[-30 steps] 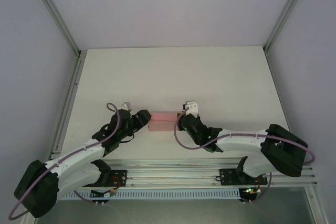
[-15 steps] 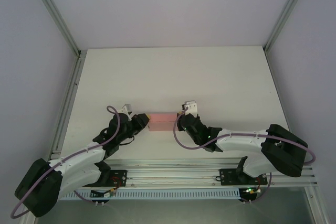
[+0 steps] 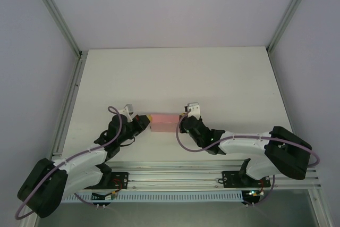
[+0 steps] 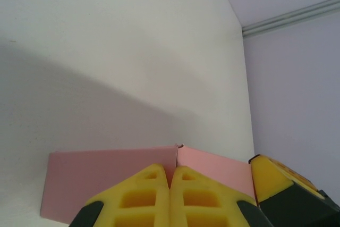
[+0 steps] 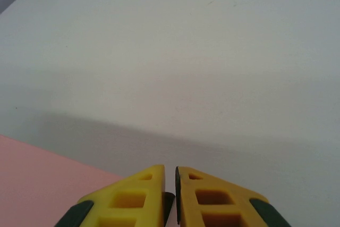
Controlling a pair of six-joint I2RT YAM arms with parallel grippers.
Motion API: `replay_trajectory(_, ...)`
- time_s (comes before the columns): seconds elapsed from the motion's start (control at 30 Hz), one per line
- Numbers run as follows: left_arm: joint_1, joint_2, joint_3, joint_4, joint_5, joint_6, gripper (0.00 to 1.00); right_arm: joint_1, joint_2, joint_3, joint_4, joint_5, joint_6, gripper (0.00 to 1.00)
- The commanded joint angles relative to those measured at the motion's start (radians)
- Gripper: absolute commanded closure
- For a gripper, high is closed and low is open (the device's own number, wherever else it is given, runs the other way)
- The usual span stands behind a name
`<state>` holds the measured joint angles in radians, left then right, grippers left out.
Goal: Assemble paper box
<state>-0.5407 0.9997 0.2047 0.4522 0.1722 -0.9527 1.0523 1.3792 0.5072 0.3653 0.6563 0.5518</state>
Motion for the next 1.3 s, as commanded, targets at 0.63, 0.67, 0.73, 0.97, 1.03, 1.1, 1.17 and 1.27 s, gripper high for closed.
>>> replay_trajectory(0.63,-0.007,0.056,0.291,-0.500,-0.052,0.292,0.15,0.004,0.083,0.261,-0.463,-0.007,-0.037,0.72)
replay_trajectory(0.67,-0.006,0.044,0.314,-0.533,-0.083,0.313,0.11,0.003,0.074,0.284,-0.476,0.003,-0.043,0.71)
replay_trajectory(0.73,-0.007,0.009,0.349,-0.578,-0.147,0.336,0.00,0.003,0.050,0.312,-0.484,0.023,-0.062,0.67)
replay_trajectory(0.97,-0.001,-0.032,0.443,-0.699,-0.319,0.358,0.00,-0.071,-0.011,0.367,-0.395,-0.124,-0.187,0.23)
replay_trajectory(1.03,0.014,0.005,0.501,-0.809,-0.456,0.362,0.00,-0.122,-0.028,0.383,-0.372,-0.348,-0.349,0.00)
replay_trajectory(1.1,0.052,0.042,0.529,-0.864,-0.554,0.359,0.00,-0.141,-0.042,0.381,-0.382,-0.586,-0.619,0.00)
replay_trajectory(1.17,0.127,0.066,0.525,-0.874,-0.550,0.337,0.00,-0.140,-0.046,0.376,-0.452,-0.774,-0.892,0.00)
replay_trajectory(1.27,0.277,0.093,0.483,-0.835,-0.396,0.321,0.00,-0.144,-0.003,0.413,-0.549,-0.817,-1.133,0.00)
